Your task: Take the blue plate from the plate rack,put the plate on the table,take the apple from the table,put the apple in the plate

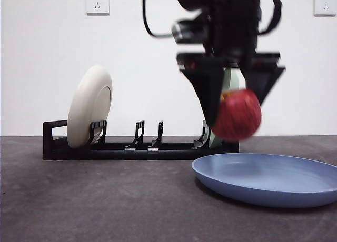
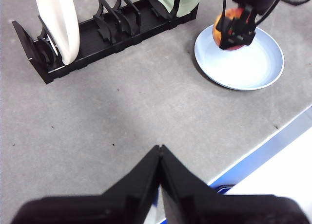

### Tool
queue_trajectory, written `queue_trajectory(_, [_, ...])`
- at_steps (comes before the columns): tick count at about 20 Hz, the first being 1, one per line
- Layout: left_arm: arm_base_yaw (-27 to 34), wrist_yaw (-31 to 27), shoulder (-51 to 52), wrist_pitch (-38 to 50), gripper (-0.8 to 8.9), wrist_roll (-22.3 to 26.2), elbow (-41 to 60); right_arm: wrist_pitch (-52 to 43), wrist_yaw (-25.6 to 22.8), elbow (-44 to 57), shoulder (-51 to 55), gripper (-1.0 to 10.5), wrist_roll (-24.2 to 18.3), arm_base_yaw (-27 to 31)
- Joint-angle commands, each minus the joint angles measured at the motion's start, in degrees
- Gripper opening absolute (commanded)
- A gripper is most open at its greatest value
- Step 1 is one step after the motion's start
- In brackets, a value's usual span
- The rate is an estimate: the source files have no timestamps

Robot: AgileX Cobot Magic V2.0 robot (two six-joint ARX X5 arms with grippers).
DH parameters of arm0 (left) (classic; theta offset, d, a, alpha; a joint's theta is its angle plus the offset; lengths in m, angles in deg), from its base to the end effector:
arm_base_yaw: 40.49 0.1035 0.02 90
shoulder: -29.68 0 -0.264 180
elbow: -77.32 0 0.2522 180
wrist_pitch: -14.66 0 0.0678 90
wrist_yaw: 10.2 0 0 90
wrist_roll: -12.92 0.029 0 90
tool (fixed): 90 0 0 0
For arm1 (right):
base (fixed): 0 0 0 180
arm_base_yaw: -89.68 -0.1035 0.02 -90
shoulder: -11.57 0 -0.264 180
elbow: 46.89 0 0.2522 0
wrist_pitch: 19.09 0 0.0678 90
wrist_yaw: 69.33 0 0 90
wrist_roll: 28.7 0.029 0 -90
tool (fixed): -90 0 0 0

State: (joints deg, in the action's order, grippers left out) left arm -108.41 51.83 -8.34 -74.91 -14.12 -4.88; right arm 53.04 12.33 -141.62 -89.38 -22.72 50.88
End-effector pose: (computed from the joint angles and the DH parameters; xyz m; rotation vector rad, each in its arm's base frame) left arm 0.0346 -0.0491 0.3754 0.1564 0.6701 -0.5073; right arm 0.2679 0.2100 0.2409 -0.4642 1.2819 0.3770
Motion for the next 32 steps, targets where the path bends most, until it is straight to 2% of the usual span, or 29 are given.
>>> queue_trajectory(1, [0.17, -0.2, 0.2, 0.17, -0.08, 0.68, 0.35, -5.31, 3.52, 6.01, 0.37, -0.1, 0.15, 1.27])
queue_trajectory(6, [0.17, -0.39, 0.2, 0.17, -0.08, 1.62, 0.35, -15.85, 5.22, 14.6, 0.37, -0.1, 2.95, 1.44])
queue_trajectory(10, [0.17, -0.59, 0.2, 0.17, -0.08, 1.84, 0.35, -16.63, 5.29, 16.35, 0.37, -0.1, 3.06, 1.44])
queue_trajectory(13, [0.17, -0.59, 0.2, 0.17, -0.08, 2.16, 0.35, -16.63, 5.03, 16.35, 0.37, 0.4, 3.76, 1.44])
queue_trajectory(14, [0.17, -0.57, 0.2, 0.17, -0.08, 2.19, 0.35, -16.55, 4.72, 16.35, 0.37, 1.1, 3.96, 1.44])
queue_trajectory(18, [0.17, -0.57, 0.2, 0.17, -0.08, 2.19, 0.35, -15.45, 2.99, 16.33, 0.37, 5.7, 4.35, 1.42])
queue_trajectory(19, [0.17, -0.57, 0.2, 0.17, -0.08, 2.19, 0.35, -15.02, 1.97, 16.31, 0.46, 6.0, 4.35, 1.42])
queue_trajectory(22, [0.17, -0.57, 0.2, 0.17, -0.08, 2.16, 0.35, -13.57, -0.98, 16.22, 2.89, 6.0, 3.96, 1.42])
queue_trajectory(24, [0.17, -0.55, 0.2, 0.17, -0.08, 2.14, 0.35, -12.02, -1.07, 15.72, 7.45, 6.0, 4.0, 1.42])
queue_trajectory(32, [0.17, -0.55, 0.15, 0.17, -0.08, 2.12, 0.35, 0.66, -1.09, 6.8, 34.58, 5.9, 4.48, 1.25])
